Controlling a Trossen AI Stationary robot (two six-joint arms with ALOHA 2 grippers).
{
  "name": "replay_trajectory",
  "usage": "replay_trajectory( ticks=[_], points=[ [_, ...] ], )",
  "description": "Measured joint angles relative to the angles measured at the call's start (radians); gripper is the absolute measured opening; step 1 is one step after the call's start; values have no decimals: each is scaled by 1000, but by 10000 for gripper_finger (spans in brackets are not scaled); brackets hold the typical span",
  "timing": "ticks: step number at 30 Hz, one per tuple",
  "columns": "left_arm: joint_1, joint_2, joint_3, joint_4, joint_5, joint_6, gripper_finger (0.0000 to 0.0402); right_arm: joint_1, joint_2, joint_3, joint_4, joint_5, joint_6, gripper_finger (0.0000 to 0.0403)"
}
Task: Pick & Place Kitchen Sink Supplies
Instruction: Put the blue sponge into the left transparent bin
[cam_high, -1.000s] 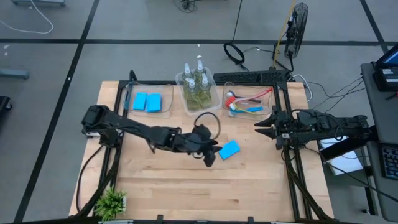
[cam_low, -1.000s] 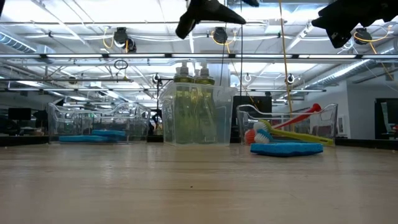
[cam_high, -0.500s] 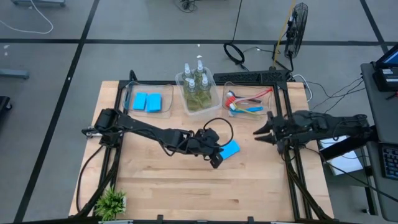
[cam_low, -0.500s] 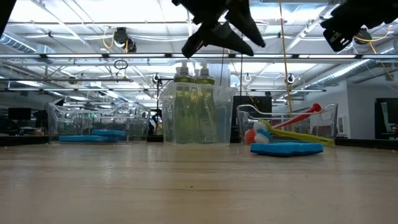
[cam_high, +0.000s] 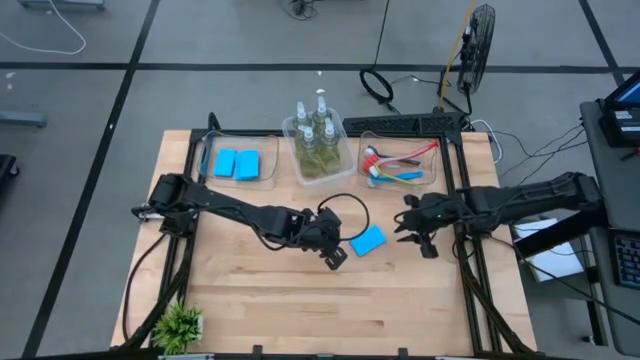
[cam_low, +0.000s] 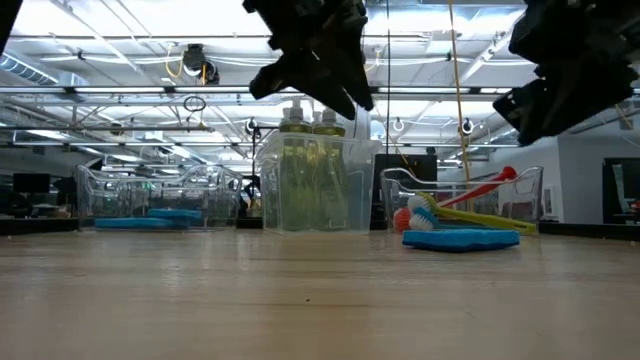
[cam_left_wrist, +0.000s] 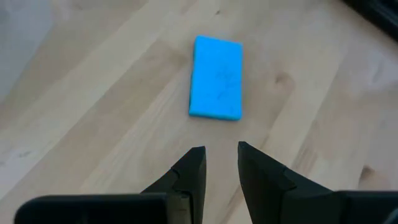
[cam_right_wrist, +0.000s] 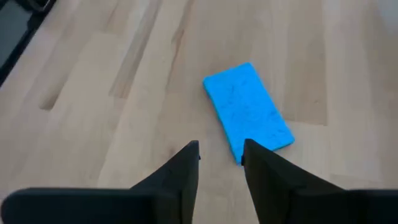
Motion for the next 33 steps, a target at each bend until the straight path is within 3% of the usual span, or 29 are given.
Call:
replay_trajectory(
  ticks=[5,13,20,33],
  points=[
    [-21,-64,-4,-76,-32,-3,93,0,62,0,9,-14,-45,152],
    [-76,-252,-146,-64,-224,-63,93,0,164,0,80,-9,-105,200],
    [-123,-410,-319,-21,-294,-131,93,8,314,83,106,72,-212,201],
    [-164,-528,-388,5,-366,-125,93,33,574,135,160,138,-294,199]
  ],
)
